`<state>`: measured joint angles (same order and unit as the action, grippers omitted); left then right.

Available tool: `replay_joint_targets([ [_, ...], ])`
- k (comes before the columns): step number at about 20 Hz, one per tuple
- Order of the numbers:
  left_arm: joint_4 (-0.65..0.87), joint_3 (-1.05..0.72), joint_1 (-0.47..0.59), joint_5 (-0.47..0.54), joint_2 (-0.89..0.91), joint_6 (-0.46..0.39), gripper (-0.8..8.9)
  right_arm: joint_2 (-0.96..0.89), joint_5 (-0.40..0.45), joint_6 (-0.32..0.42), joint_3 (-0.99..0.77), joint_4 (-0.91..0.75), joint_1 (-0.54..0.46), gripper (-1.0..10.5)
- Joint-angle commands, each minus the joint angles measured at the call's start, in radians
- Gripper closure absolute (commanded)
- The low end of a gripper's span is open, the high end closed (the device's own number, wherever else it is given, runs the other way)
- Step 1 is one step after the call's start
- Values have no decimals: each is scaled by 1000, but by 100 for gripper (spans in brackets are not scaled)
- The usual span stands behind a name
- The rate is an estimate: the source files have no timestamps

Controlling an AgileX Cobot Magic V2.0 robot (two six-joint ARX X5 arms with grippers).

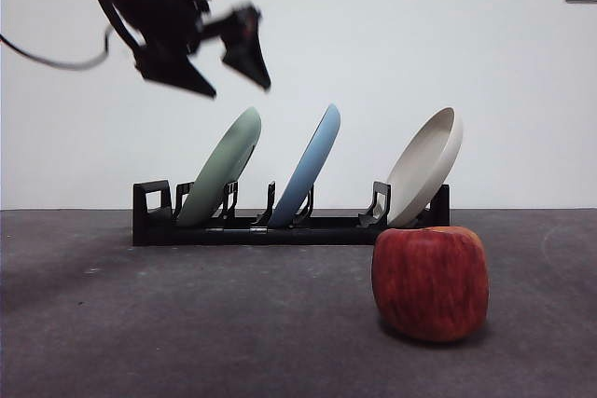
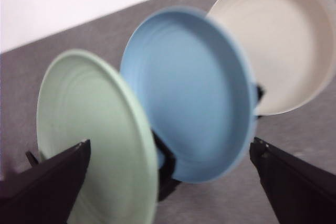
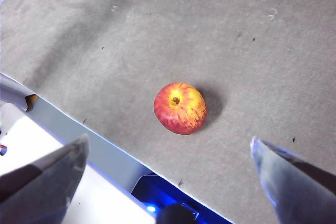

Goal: Take the green plate from the plate rack,put the plate on the table,take the apple from the table,put the apple in the plate

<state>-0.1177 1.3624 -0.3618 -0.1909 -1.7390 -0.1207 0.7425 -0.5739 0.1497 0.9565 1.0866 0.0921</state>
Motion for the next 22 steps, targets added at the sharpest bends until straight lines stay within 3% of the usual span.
replay_joint_targets([
  [1,48,3,-4,7,-64,-31,220,-1,-3,-3,3,2,2,287],
  [5,87,3,-4,14,-129,-38,224,-1,-3,-3,3,3,2,287],
  [6,88,3,-4,19,-137,-38,290,-1,-3,-3,3,3,2,288],
  [8,87,3,-4,23,-142,-38,547,-1,-3,-3,3,3,2,288],
  [11,91,3,-4,10,-142,-38,824,-1,-3,-3,3,3,2,288],
  [22,91,8,-3,-1,-130,-37,822,-1,-3,-3,3,2,2,289],
])
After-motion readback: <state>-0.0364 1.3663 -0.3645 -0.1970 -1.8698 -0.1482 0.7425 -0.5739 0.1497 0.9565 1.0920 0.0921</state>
